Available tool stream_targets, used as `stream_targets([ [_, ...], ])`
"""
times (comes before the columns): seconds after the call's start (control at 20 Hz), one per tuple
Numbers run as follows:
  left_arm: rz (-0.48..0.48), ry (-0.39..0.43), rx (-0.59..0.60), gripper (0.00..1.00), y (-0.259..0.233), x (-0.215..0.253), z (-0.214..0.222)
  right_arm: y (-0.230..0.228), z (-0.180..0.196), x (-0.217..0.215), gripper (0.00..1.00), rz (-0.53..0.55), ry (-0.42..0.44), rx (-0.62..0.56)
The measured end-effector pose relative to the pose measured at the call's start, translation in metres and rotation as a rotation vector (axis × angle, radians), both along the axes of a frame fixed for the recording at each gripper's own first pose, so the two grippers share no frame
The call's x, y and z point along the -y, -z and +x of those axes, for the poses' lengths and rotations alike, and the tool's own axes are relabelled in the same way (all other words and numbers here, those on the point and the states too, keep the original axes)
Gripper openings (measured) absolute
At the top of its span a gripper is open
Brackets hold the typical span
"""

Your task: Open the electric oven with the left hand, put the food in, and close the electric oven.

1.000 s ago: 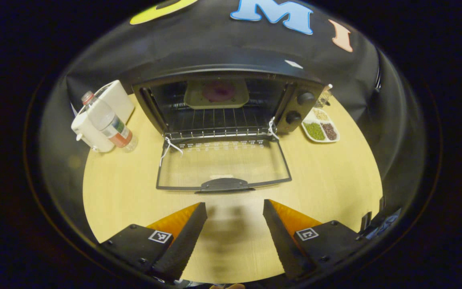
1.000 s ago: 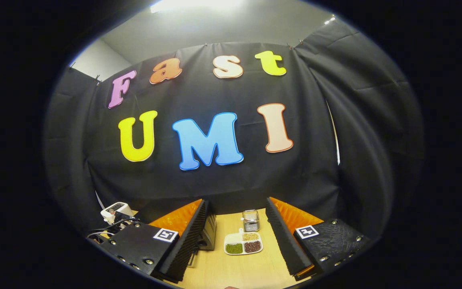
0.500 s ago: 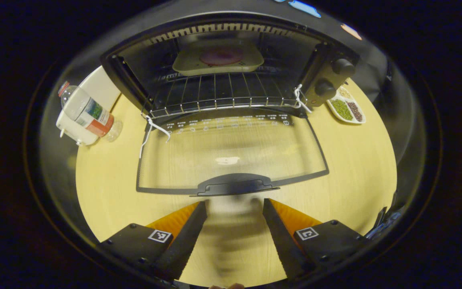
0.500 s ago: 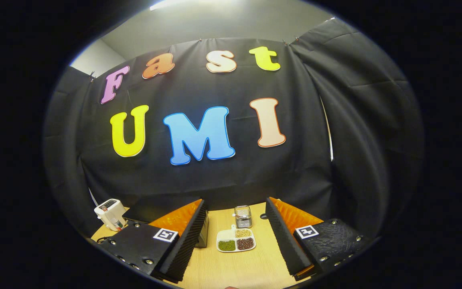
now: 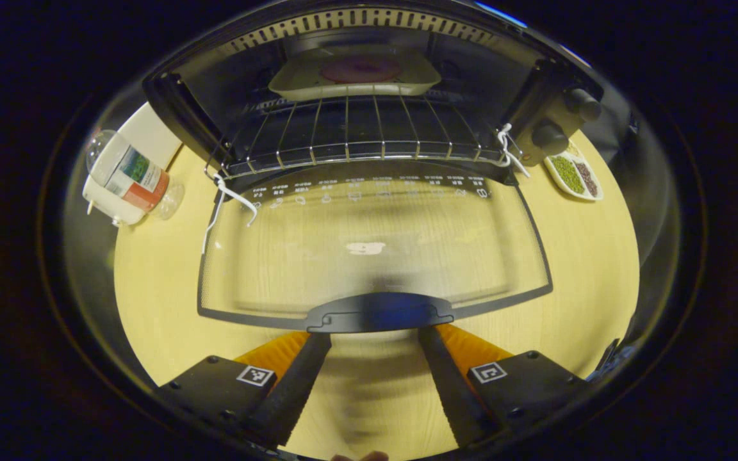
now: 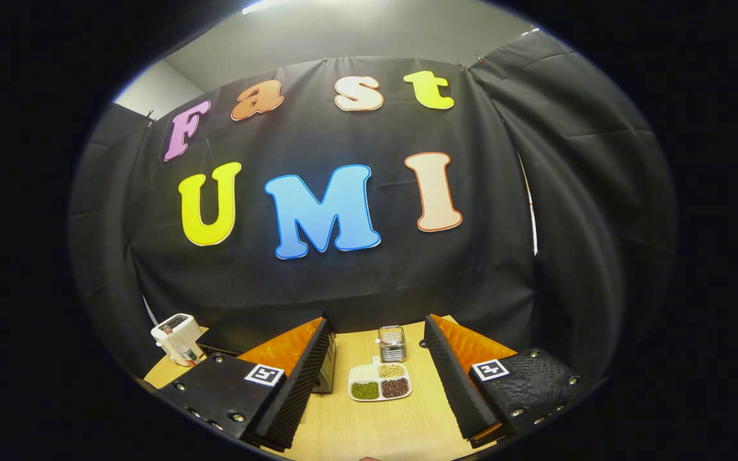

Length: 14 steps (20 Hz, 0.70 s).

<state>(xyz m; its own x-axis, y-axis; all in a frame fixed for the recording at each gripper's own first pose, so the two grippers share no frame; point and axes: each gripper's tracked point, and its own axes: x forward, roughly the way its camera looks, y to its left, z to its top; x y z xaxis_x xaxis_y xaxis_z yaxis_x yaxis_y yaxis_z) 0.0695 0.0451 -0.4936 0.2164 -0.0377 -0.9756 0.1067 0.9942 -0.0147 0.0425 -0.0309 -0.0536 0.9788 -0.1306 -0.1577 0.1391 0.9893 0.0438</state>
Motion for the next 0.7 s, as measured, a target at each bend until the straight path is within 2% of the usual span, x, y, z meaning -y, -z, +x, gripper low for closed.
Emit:
stream_targets([
  [0.1, 0.012, 0.015, 0.023, 0.93, -0.005, 0.0, 0.0, 0.0, 0.0, 0.0, 0.92, 0.003, -0.002, -0.006],
  [0.25, 0.004, 0.007, 0.061, 0.99, -0.019, 0.001, 0.0, -0.001, 0.003, -0.004, 0.92, 0.013, -0.013, -0.002],
  [0.3, -0.004, -0.001, 0.072, 0.95, -0.024, 0.001, 0.001, 0.0, 0.004, -0.007, 0.92, 0.013, -0.017, -0.001],
  [0.5, -0.008, 0.004, 0.105, 0.95, -0.036, 0.0, 0.001, -0.001, 0.004, -0.02, 0.91, 0.017, -0.048, 0.0],
  [0.55, -0.012, 0.003, 0.112, 0.99, -0.038, 0.001, 0.002, -0.003, 0.003, -0.022, 0.91, 0.011, -0.055, 0.003],
  [0.6, -0.016, 0.0, 0.123, 0.95, -0.041, 0.001, 0.003, -0.004, 0.002, -0.023, 0.91, 0.004, -0.057, 0.006],
  [0.7, -0.019, 0.0, 0.149, 0.95, -0.048, 0.002, 0.005, -0.006, 0.0, -0.023, 0.92, -0.001, -0.057, 0.011],
])
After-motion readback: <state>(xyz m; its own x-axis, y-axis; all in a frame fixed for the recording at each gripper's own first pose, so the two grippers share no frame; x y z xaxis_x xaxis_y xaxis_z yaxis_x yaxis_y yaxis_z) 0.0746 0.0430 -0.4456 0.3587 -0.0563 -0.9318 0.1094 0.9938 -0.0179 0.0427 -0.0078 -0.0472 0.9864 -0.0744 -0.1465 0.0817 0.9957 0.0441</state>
